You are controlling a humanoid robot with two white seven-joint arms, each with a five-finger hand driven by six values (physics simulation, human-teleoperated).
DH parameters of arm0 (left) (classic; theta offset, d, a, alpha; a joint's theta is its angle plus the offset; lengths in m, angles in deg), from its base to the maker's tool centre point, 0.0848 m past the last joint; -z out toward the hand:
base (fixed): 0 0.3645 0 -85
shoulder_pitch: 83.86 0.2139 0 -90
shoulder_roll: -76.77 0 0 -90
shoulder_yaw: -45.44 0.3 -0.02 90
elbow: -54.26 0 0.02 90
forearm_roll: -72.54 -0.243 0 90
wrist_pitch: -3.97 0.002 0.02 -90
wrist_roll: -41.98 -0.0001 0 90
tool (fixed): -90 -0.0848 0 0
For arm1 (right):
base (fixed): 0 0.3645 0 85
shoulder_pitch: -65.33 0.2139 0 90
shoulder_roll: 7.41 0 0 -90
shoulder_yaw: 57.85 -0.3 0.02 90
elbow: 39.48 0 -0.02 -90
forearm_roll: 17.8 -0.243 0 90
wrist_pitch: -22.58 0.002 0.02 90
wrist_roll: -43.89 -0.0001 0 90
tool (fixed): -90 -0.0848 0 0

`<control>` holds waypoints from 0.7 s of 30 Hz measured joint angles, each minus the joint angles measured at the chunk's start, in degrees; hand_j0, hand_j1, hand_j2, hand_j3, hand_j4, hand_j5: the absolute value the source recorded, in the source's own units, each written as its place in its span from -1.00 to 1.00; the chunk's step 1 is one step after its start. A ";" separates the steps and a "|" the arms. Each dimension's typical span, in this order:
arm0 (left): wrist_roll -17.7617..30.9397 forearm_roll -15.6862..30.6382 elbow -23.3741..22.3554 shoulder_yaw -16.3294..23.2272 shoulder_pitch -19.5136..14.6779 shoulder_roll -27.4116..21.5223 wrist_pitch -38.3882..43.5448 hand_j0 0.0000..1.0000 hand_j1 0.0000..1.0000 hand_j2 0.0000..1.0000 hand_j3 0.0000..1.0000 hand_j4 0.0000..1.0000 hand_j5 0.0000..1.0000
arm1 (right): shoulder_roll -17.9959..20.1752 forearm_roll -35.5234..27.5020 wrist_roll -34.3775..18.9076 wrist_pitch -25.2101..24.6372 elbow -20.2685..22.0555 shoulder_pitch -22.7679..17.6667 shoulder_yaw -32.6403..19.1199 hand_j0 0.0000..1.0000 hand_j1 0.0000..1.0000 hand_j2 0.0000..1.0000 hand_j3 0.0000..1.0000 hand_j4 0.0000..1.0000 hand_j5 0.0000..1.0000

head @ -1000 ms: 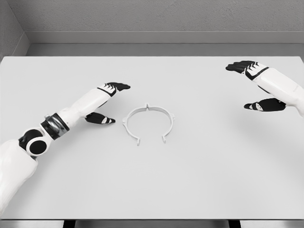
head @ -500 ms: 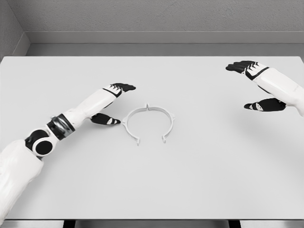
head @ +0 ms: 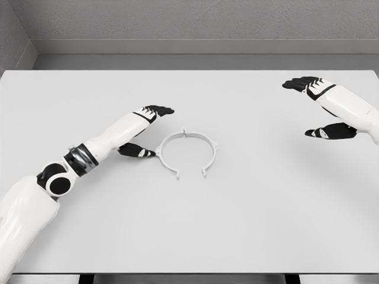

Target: Assemble PVC drainage pipe clamps

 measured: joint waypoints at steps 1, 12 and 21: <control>0.00 0.00 0.02 -0.02 0.00 0.21 0.00 1.00 1.00 1.00 1.00 1.00 1.00 | 0.00 0.00 0.00 0.00 -0.02 0.00 0.00 1.00 1.00 1.00 1.00 1.00 1.00; 0.00 0.00 0.70 0.01 0.09 1.49 0.00 1.00 1.00 1.00 1.00 1.00 1.00 | 0.00 0.00 0.00 0.00 -0.08 0.00 0.00 1.00 1.00 1.00 1.00 1.00 1.00; 0.00 0.27 1.14 -0.52 0.18 1.05 0.00 1.00 1.00 1.00 1.00 1.00 1.00 | 0.00 -0.02 0.00 0.00 -0.08 0.00 0.00 1.00 1.00 1.00 1.00 1.00 1.00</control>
